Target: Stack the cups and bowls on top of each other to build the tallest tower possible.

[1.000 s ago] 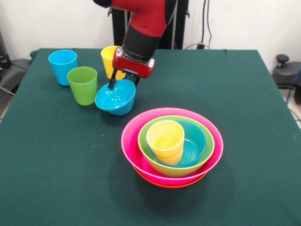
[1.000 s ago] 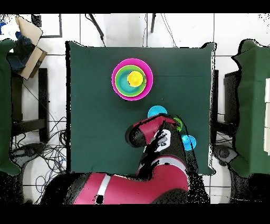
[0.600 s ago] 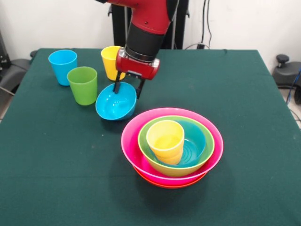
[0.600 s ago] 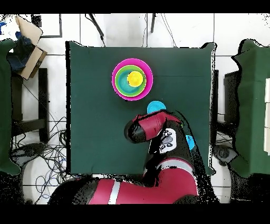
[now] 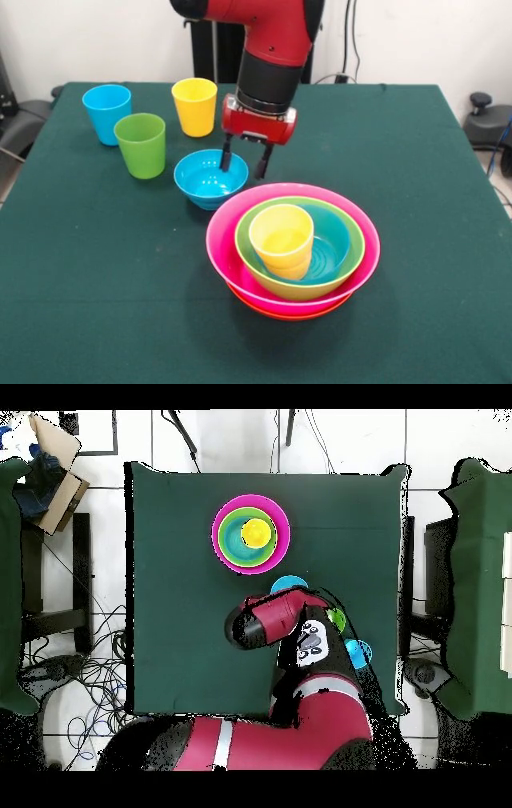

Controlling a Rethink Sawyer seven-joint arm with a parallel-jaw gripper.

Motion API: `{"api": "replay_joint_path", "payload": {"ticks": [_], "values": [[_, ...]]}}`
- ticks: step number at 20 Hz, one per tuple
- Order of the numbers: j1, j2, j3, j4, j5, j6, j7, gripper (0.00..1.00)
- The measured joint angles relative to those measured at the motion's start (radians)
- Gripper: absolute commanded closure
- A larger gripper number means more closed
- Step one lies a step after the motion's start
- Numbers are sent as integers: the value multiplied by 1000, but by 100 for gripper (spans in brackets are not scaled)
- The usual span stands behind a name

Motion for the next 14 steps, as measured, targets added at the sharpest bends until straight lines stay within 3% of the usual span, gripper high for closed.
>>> {"api": "replay_joint_path", "payload": {"ticks": [13, 14], "values": [[40, 62, -15, -13, 0, 0, 0, 0], [51, 67, -26, -22, 0, 0, 0, 100]]}}
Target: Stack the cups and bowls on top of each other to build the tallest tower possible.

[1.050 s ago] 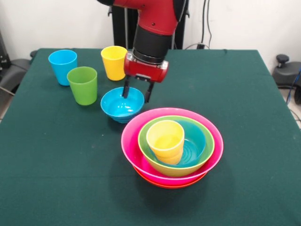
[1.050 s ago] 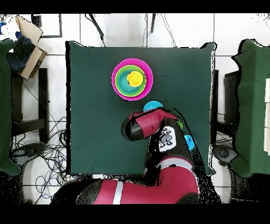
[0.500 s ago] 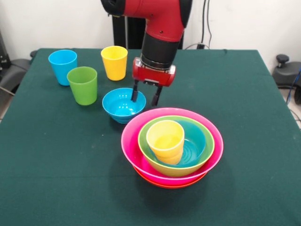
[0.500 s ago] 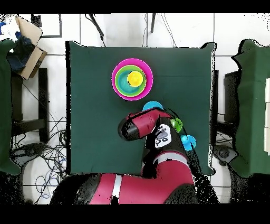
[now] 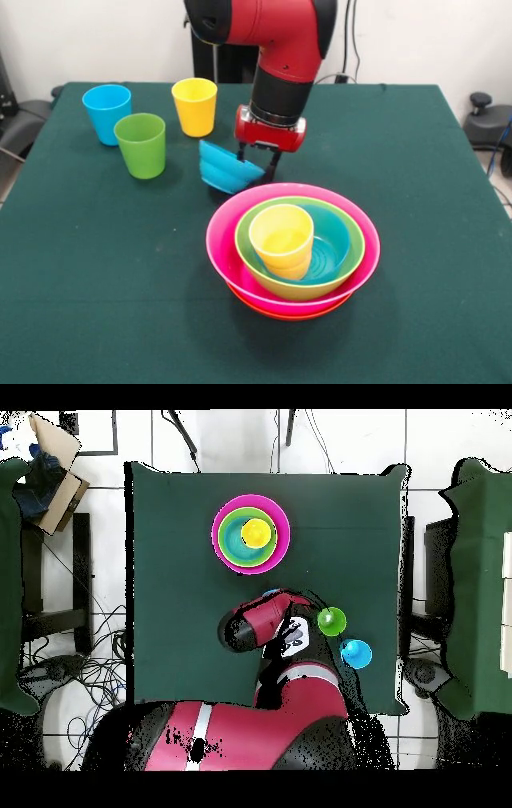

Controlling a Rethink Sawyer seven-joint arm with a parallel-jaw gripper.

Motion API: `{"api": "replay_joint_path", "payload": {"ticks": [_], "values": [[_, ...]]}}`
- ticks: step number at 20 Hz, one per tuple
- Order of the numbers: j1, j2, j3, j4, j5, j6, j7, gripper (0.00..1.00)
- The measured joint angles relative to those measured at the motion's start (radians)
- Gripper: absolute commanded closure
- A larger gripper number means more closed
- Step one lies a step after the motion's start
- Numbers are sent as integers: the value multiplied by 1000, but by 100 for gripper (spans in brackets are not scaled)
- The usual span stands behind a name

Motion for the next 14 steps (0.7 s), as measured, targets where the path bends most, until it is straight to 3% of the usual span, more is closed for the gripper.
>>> {"api": "replay_joint_path", "payload": {"ticks": [7, 14], "values": [[23, -24, -29, -2, 15, 24, 0, 100], [15, -112, -17, 4, 106, 129, 0, 100]]}}
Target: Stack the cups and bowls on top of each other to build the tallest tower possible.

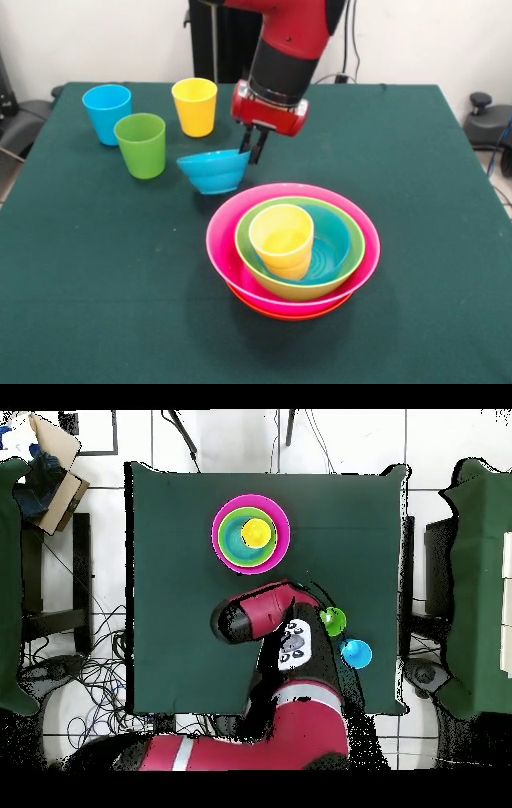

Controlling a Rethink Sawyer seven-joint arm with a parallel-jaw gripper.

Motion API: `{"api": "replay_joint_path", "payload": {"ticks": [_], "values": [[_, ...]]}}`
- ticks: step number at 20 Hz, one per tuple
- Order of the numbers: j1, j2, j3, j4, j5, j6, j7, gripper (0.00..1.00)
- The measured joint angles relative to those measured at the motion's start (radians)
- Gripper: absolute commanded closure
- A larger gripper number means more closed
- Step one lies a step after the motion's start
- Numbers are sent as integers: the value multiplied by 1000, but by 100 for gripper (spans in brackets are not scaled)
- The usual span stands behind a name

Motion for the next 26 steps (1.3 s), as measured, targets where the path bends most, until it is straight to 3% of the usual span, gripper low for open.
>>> {"api": "replay_joint_path", "payload": {"ticks": [6, 11, 15, 21, 22, 25, 26], "values": [[-101, -93, 92, 36, 180, 166, 0, 100], [-139, -120, 127, 32, 276, 317, 0, 100], [-135, -122, 134, 9, 305, 411, 0, 100], [-110, -83, 146, -113, 331, 556, 0, 100], [-99, -63, 149, -168, 340, 601, 0, 100], [-91, -49, 152, -211, 347, 637, 0, 100], [-78, -24, 158, -283, 358, 693, 0, 100]]}}
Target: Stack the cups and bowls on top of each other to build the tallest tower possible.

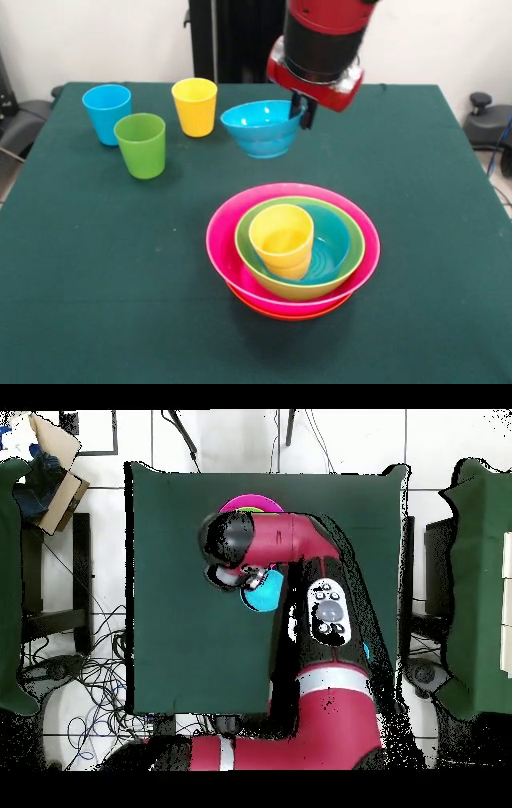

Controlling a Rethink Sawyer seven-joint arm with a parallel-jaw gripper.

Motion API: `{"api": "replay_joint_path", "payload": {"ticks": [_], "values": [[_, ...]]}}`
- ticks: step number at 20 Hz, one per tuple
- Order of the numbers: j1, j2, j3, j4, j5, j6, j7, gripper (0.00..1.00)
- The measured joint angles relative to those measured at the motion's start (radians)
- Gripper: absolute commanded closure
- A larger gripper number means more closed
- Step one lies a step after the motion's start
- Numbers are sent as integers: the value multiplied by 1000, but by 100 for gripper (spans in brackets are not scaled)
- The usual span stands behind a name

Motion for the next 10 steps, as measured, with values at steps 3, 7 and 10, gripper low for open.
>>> {"api": "replay_joint_path", "payload": {"ticks": [3, 7, 10], "values": [[11, 25, 5, -72, 5, 49, 0, 100], [36, 92, 14, -235, 6, 141, 0, 100], [56, 177, 23, -411, 6, 226, 0, 100]]}}
